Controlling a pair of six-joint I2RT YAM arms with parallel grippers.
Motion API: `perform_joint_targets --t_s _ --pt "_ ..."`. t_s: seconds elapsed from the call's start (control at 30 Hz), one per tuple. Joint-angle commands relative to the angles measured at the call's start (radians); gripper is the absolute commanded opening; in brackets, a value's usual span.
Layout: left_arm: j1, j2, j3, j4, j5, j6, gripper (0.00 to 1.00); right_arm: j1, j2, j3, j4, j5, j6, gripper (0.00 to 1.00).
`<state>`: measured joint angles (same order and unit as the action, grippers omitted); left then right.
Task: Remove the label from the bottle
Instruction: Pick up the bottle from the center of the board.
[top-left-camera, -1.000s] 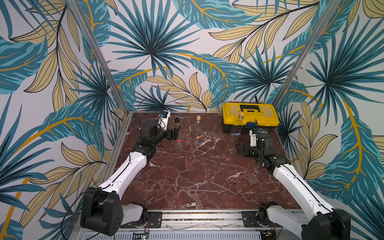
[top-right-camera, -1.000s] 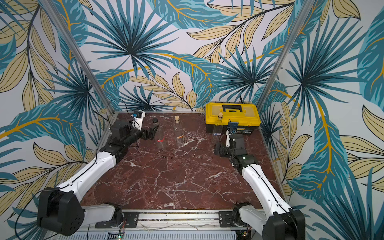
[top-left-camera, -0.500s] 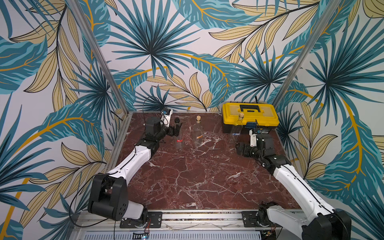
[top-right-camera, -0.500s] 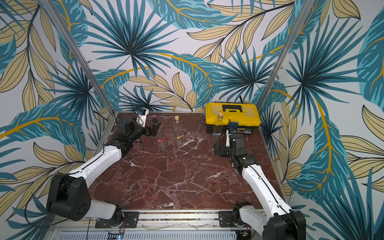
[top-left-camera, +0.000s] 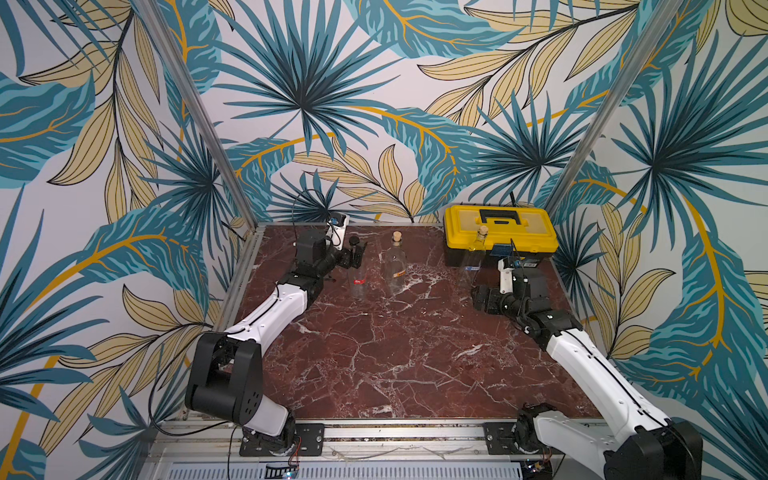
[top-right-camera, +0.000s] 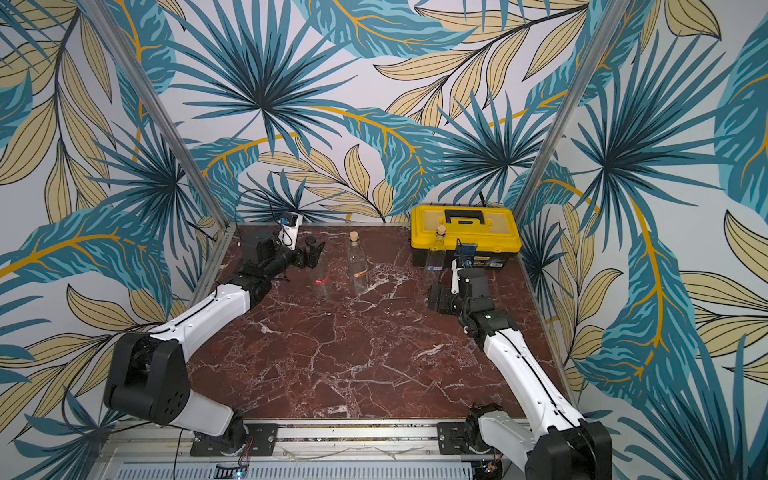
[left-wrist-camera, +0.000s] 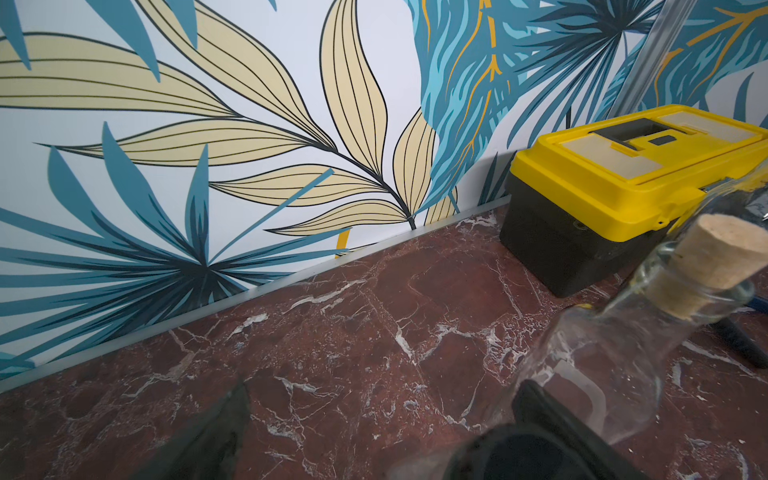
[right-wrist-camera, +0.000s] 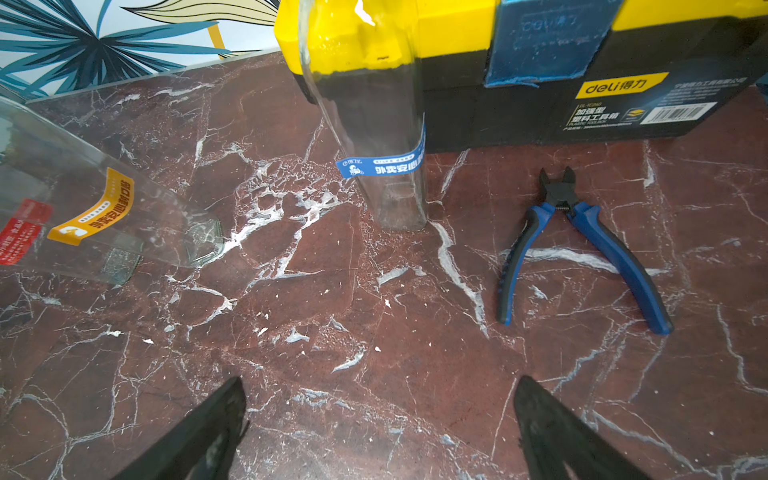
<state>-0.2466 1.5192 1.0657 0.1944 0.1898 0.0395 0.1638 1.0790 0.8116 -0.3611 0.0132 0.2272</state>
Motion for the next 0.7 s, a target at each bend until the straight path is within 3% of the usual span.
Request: perform_joint_targets --t_s 0.0,0.67 --pt "-0.005 0.006 0.036 0.029 -0.016 0.016 0.98 0.006 0.001 -0.010 0.024 -0.010 -0.015 1.00" --pt "-0.022 0.045 0.057 0.033 -0.010 0.016 0.81 0.013 0.008 -0.012 0.031 -0.013 -0.016 0.99"
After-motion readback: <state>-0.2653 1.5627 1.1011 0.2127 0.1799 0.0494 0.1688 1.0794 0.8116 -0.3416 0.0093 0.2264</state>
